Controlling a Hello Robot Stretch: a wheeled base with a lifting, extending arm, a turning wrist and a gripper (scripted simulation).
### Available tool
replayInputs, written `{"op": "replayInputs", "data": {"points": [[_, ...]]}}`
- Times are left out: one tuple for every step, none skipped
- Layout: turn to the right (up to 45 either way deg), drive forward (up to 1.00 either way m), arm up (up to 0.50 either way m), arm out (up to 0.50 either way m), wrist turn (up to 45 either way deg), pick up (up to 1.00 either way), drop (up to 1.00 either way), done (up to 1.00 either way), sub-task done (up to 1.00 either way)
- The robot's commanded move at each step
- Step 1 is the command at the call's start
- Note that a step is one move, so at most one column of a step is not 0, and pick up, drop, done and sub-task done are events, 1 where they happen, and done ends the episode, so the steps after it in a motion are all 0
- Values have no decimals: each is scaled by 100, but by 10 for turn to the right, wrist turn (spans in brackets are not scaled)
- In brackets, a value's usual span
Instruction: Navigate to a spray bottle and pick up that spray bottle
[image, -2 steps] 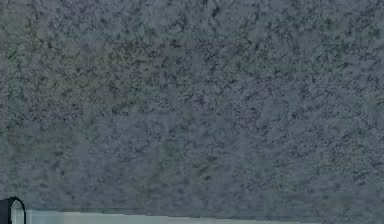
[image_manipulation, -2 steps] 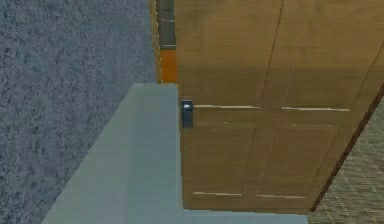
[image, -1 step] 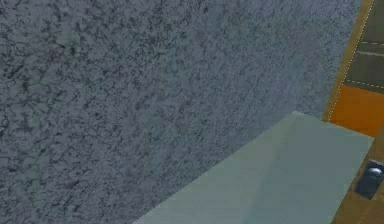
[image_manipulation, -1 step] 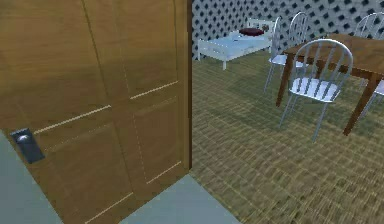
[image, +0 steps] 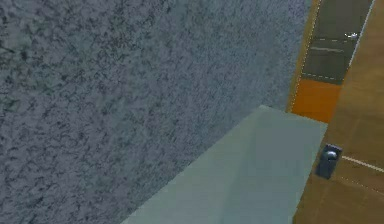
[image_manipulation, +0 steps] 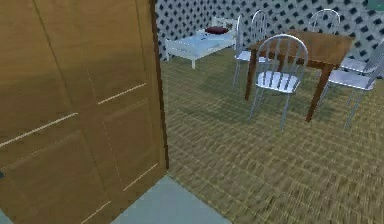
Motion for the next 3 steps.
{"op": "replayInputs", "data": {"points": [[0,95,0,0,0,0,0,0,0],[390,0,0,0,0,0,0,0,0],[0,30,0,0,0,0,0,0,0]]}}
